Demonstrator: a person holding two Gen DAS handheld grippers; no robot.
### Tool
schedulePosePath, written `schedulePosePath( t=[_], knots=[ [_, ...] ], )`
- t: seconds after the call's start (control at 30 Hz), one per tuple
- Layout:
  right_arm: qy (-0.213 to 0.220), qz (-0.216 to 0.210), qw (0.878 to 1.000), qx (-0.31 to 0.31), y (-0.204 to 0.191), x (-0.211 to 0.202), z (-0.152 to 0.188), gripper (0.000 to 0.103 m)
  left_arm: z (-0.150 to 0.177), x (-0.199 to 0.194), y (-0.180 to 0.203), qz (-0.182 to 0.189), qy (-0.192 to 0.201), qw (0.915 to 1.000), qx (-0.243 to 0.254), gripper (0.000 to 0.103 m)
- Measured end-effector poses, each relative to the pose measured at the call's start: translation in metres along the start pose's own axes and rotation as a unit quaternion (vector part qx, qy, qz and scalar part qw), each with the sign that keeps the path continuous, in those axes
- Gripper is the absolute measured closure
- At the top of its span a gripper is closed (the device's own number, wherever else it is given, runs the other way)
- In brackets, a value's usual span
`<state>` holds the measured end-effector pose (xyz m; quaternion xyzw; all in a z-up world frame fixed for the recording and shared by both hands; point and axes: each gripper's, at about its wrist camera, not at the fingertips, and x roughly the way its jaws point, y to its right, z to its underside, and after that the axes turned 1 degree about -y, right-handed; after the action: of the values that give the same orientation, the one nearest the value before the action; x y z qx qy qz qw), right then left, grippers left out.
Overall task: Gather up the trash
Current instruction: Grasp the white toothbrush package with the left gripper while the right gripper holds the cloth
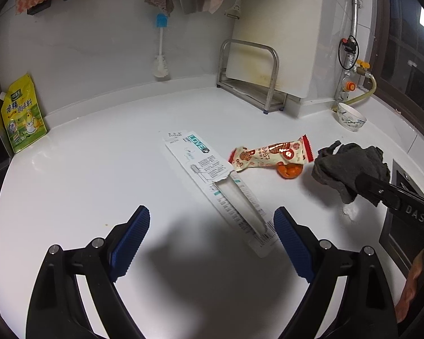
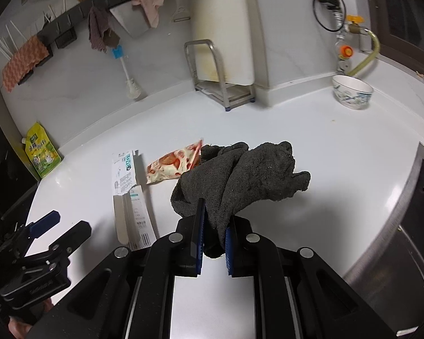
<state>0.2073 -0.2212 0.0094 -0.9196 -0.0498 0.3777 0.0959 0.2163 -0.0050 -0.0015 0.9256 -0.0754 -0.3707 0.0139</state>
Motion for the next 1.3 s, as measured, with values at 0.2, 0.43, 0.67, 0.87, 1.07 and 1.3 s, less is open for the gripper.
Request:
schedulePosePath(
  t=[0.2, 0.43, 0.67, 0.87, 1.07, 1.3],
  knots=[
    [0.008, -0.003, 1.000, 0.015, 0.022, -0.015, 0.009, 0.091, 0.002, 0.016, 0.008, -0.017, -0.017, 0.9995, -0.022, 0.014],
    [0.017, -0.008, 1.000, 0.025, 0.042, -0.024, 0.012, 0.091, -0.010, 0.043, 0.013, -0.036, -0.037, 0.9969, -0.060, 0.013],
    [0.025, -0.020, 0.999, 0.036, 0.057, -0.027, 0.016, 0.091, -0.017, 0.070, 0.017, -0.066, -0.058, 0.9936, -0.071, 0.013],
    [0.033, -0.033, 0.998, 0.043, 0.063, -0.031, 0.017, 0.091, -0.019, 0.088, 0.017, -0.086, -0.080, 0.9896, -0.083, 0.013],
    [0.035, -0.040, 0.998, 0.046, 0.065, -0.032, 0.018, 0.091, -0.024, 0.105, 0.016, -0.107, -0.099, 0.9854, -0.088, 0.013],
    [0.034, -0.039, 0.998, 0.047, 0.065, -0.032, 0.019, 0.091, -0.026, 0.105, 0.019, -0.114, -0.093, 0.9865, -0.072, 0.045]
  ],
)
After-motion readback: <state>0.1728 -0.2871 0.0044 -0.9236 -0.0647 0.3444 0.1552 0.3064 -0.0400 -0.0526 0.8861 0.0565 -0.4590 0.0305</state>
